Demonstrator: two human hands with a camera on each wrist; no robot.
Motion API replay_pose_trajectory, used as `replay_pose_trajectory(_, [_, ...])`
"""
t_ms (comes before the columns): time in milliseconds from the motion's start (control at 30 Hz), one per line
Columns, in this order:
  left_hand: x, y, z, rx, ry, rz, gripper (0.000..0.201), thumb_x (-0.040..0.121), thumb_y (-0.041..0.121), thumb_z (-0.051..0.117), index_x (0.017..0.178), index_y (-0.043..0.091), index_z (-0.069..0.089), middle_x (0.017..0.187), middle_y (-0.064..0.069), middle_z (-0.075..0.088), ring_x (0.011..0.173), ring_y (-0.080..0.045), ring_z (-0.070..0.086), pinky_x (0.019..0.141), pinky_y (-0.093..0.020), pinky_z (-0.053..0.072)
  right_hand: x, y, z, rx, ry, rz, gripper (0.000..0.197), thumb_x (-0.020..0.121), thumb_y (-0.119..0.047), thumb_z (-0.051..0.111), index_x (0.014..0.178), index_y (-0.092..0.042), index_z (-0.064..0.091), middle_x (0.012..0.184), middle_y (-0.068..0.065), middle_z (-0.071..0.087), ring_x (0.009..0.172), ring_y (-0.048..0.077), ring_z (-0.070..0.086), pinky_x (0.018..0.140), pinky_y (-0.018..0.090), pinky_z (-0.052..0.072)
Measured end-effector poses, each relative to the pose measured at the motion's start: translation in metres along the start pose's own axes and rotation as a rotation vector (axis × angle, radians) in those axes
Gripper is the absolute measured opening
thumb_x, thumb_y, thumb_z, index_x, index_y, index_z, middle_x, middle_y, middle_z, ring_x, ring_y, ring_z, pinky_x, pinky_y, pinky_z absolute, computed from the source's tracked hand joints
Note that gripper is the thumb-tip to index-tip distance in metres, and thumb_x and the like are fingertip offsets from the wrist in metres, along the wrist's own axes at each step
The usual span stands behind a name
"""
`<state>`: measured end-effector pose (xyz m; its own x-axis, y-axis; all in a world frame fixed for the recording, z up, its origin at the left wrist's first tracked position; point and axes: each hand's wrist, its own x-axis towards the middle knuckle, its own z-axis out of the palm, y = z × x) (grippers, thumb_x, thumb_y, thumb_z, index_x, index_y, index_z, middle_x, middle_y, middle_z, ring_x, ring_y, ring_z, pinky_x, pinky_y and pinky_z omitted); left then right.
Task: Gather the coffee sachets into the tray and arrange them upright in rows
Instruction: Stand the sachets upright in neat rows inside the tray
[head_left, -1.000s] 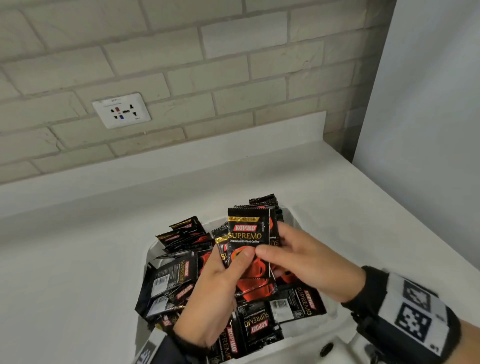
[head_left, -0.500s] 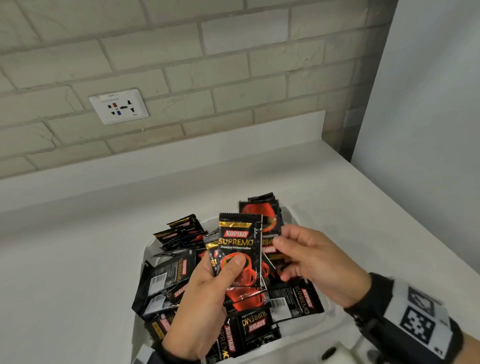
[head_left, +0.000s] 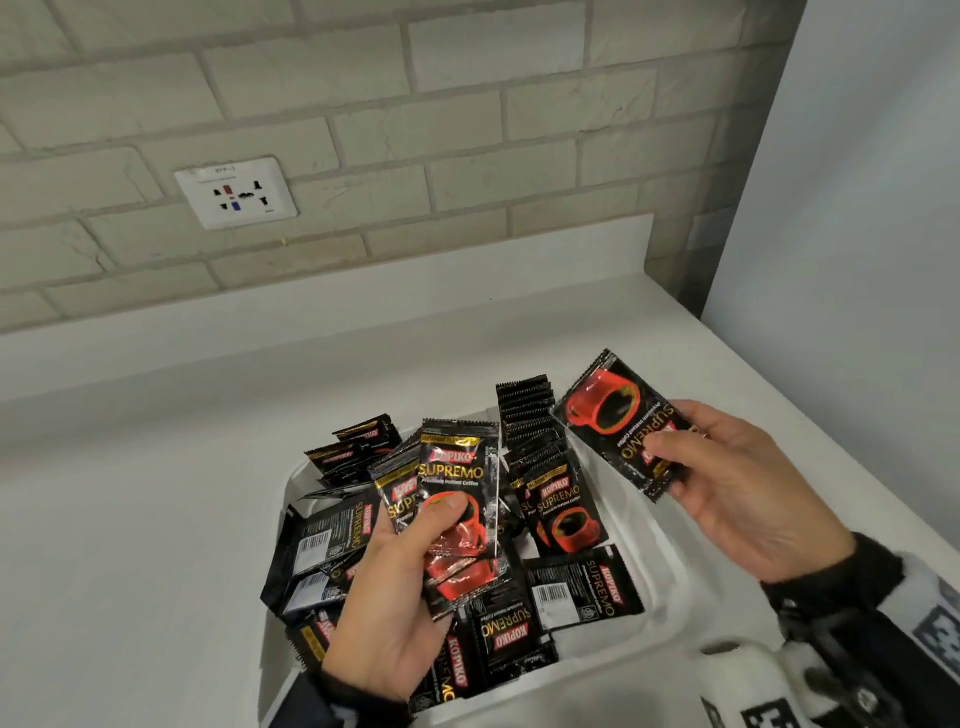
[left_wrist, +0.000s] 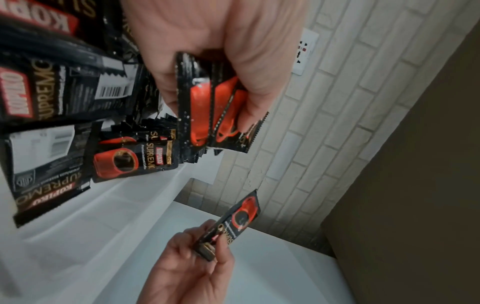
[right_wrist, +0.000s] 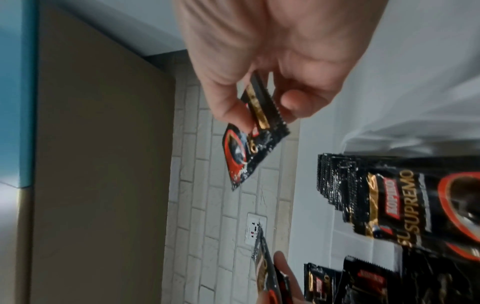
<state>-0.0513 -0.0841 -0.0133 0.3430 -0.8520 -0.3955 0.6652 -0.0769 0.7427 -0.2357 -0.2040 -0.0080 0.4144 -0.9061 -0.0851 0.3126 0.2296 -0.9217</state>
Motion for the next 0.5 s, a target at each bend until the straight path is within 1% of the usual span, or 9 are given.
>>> replay_pose_trajectory(100, [0.000,0.000,0.002,-0.032,-0.003,-0.026,0.044,0.060,0.007,0.064,0.103,0.010,0.058,0.067,-0.009,0.069,0.055,-0.019,0.065,0.042,-0.027,0.052,-0.002,-0.005,0.000,-0.146,-0.040,-0.055,0.065,0.024,-0.055,0.086,0.079,-0.024,0.075,0.079,0.002,0.070,0.069,0.011,0.060,0.059,0.023,0.044])
replay_pose_trajectory(200, [0.001,0.000,0.003,-0.073,-0.012,-0.073,0.055,0.060,0.004,0.063,0.114,0.006,0.053,0.083,-0.019,0.067,0.068,-0.027,0.065,0.048,-0.035,0.056,-0.004,-0.010,0.006,-0.157,-0.050,-0.105,0.070,0.033,-0.062,0.082,0.090,-0.024,0.065,0.086,0.003,0.072,0.074,0.018,0.068,0.057,0.025,0.053])
replay_pose_trajectory(233, [0.001,0.001,0.004,-0.092,-0.035,-0.094,0.058,0.062,0.002,0.062,0.119,0.002,0.050,0.095,-0.026,0.065,0.077,-0.033,0.066,0.050,-0.040,0.057,-0.004,-0.011,0.007,-0.160,-0.053,-0.116,0.069,0.041,-0.059,0.081,0.095,-0.022,0.059,0.086,0.004,0.071,0.072,0.021,0.069,0.053,0.025,0.054])
replay_pose_trajectory(267, [0.001,0.000,0.006,-0.110,-0.058,-0.113,0.062,0.064,0.001,0.061,0.124,0.000,0.047,0.106,-0.031,0.063,0.087,-0.038,0.066,0.052,-0.044,0.057,-0.006,-0.014,0.009,-0.160,-0.057,-0.119,0.059,0.052,-0.050,0.078,0.096,-0.020,0.053,0.083,0.003,0.071,0.067,0.022,0.069,0.047,0.025,0.052])
replay_pose_trajectory(300, [0.002,0.000,0.007,-0.124,-0.087,-0.122,0.062,0.066,0.000,0.059,0.126,-0.001,0.045,0.109,-0.031,0.062,0.093,-0.040,0.066,0.053,-0.047,0.056,-0.007,-0.017,0.011,-0.169,-0.064,-0.125,0.043,0.063,-0.038,0.071,0.096,-0.019,0.049,0.079,0.002,0.070,0.062,0.022,0.068,0.041,0.024,0.049])
replay_pose_trajectory(333, [0.002,0.000,0.007,-0.132,-0.115,-0.117,0.059,0.068,-0.001,0.057,0.126,0.001,0.046,0.104,-0.029,0.065,0.089,-0.038,0.068,0.052,-0.048,0.056,-0.010,-0.021,0.014,-0.199,-0.070,-0.127,0.028,0.072,-0.026,0.063,0.095,-0.018,0.048,0.076,0.001,0.069,0.058,0.021,0.067,0.037,0.023,0.046])
replay_pose_trajectory(367, [0.002,0.000,0.008,-0.130,-0.137,-0.102,0.055,0.069,-0.003,0.056,0.123,0.004,0.048,0.098,-0.026,0.068,0.083,-0.036,0.070,0.052,-0.048,0.057,-0.011,-0.023,0.015,-0.244,-0.086,-0.139,0.019,0.077,-0.017,0.057,0.095,-0.018,0.049,0.076,0.000,0.069,0.055,0.020,0.065,0.036,0.022,0.044])
replay_pose_trajectory(433, [0.000,0.001,0.011,-0.087,-0.162,-0.069,0.051,0.068,-0.005,0.056,0.117,0.011,0.053,0.100,-0.024,0.068,0.081,-0.035,0.070,0.053,-0.048,0.057,-0.012,-0.029,0.019,-0.340,-0.124,-0.177,0.022,0.077,-0.011,0.057,0.096,-0.019,0.051,0.077,-0.003,0.068,0.051,0.018,0.062,0.037,0.021,0.044])
replay_pose_trajectory(500, [-0.001,0.001,0.014,0.004,-0.146,-0.025,0.047,0.064,-0.008,0.058,0.106,0.012,0.055,0.092,-0.019,0.070,0.072,-0.035,0.068,0.048,-0.041,0.056,-0.012,-0.035,0.023,-0.418,-0.160,-0.183,0.033,0.069,-0.014,0.064,0.099,-0.022,0.052,0.074,-0.003,0.069,0.046,0.014,0.057,0.038,0.019,0.041])
